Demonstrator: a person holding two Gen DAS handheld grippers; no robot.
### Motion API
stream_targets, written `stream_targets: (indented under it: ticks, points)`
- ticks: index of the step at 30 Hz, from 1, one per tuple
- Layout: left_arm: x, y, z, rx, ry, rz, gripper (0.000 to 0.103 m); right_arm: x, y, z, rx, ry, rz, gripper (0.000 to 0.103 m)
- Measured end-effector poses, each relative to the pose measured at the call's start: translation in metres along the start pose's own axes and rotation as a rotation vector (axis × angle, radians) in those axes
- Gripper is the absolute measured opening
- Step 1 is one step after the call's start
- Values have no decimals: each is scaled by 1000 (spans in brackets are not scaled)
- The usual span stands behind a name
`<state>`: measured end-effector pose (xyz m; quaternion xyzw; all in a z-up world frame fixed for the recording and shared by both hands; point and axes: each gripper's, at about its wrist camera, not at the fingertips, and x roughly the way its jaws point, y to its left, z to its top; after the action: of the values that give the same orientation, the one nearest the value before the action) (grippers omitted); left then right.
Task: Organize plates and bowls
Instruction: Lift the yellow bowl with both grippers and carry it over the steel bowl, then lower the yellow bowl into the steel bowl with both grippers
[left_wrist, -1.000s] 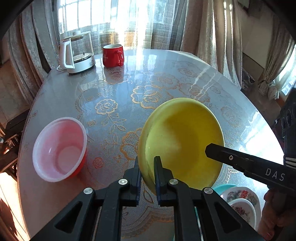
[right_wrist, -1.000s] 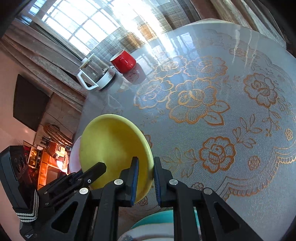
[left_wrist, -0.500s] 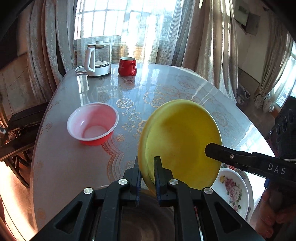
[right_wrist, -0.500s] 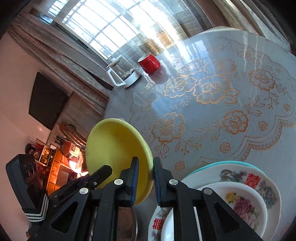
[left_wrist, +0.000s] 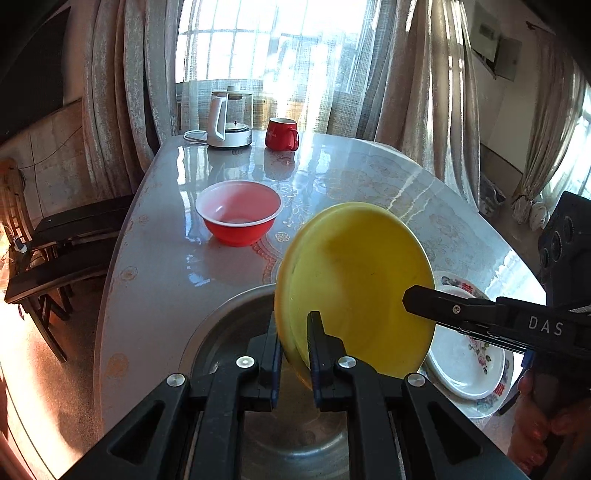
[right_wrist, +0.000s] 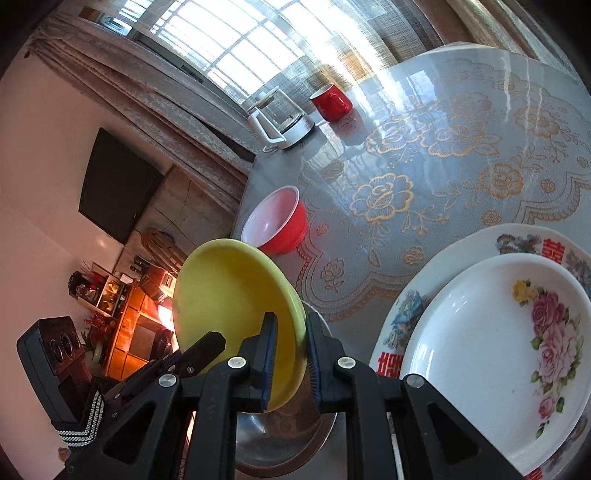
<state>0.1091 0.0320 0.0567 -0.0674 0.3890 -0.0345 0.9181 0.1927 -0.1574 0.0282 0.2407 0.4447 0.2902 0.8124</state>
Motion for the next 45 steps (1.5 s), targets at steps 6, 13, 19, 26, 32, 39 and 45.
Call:
stream_targets:
  ticks: [6, 13, 19, 26, 32, 39, 45]
  points:
    - [-6, 9, -18, -2, 13, 8, 13, 9, 3, -15, -1, 46, 1, 16]
    - [-4, 18, -38, -17, 39, 29, 14, 16, 11, -28, -41, 84, -16, 18]
    - [-2, 23, -47, -15, 54, 41, 14, 23, 13, -36, -52, 113, -38, 18]
    - [2, 26, -52, -9, 63, 44, 14, 24, 18, -40, -71, 117, -64, 22]
    - [7, 29, -56, -14, 75, 48, 14, 23, 19, -41, -88, 114, -87, 22]
    - [10, 27, -56, -4, 77, 54, 14, 25, 20, -42, -106, 125, -113, 27]
    - [10, 27, -56, 0, 75, 62, 14, 23, 23, -43, -119, 124, -121, 29]
